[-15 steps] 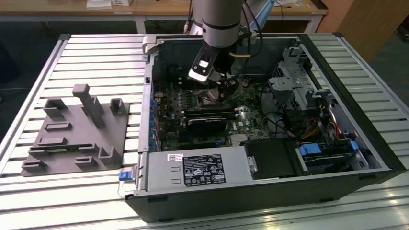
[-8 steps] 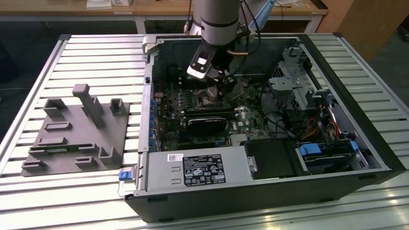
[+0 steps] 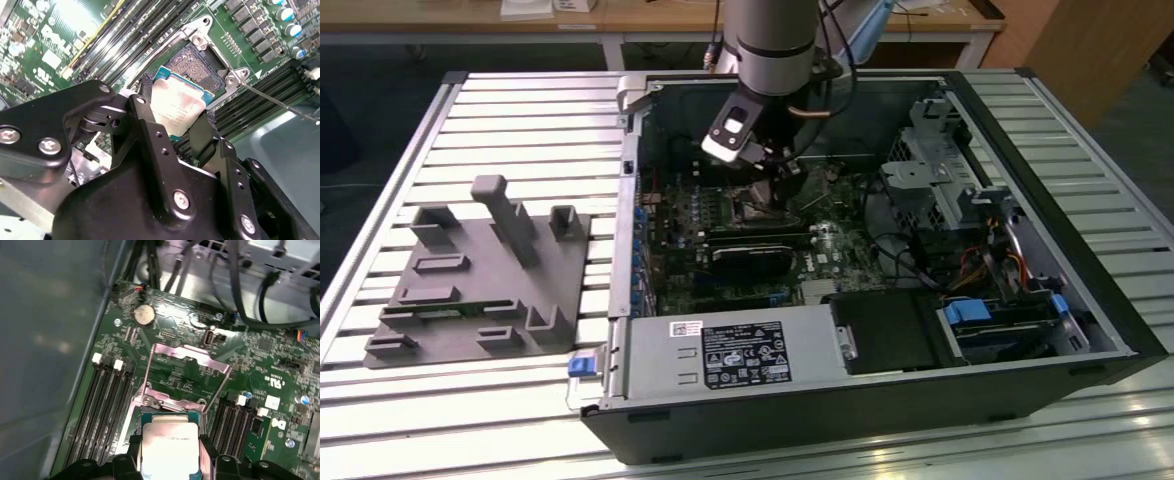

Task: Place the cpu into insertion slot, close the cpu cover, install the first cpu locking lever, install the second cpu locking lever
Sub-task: 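Place the cpu into insertion slot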

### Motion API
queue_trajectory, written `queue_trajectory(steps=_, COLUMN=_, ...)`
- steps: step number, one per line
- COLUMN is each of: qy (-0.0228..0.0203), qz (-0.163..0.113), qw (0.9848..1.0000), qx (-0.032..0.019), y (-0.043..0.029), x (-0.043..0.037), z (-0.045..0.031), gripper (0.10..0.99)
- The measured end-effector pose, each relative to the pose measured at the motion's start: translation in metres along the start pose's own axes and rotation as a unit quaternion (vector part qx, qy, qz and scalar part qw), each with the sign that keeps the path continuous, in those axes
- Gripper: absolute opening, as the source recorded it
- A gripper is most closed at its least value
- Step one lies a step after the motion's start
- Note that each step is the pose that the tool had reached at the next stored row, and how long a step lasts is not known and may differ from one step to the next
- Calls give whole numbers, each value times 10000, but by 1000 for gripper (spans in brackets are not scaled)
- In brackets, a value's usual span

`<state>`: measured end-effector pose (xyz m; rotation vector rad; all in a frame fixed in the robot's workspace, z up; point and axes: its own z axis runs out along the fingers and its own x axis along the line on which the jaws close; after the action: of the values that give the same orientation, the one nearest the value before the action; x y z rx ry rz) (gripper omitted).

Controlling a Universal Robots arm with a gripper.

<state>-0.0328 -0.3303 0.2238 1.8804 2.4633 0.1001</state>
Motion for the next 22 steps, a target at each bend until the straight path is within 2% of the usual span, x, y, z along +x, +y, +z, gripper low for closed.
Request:
queue_trajectory(steps=3, qy=-19, qz=250, qw=9997, qx=-1, y=-2, x=0, z=9, gripper=541)
queue_trajectory(steps=6, qy=-40, qz=517, qw=9987, qx=-3, y=-3, x=0, z=21, gripper=541)
queue_trajectory(steps=9, qy=-60, qz=786, qw=9969, qx=-5, y=-4, x=0, z=33, gripper=541)
queue_trajectory(steps=13, qy=-87, qz=1141, qw=9934, qx=-7, y=-7, x=1, z=49, gripper=541)
queue_trajectory(steps=15, qy=-91, qz=1186, qw=9929, qx=-7, y=-28, x=8, z=51, gripper=541)
queue_trajectory(steps=22, qy=-89, qz=1192, qw=9928, qx=-8, y=-104, x=42, z=73, gripper=541)
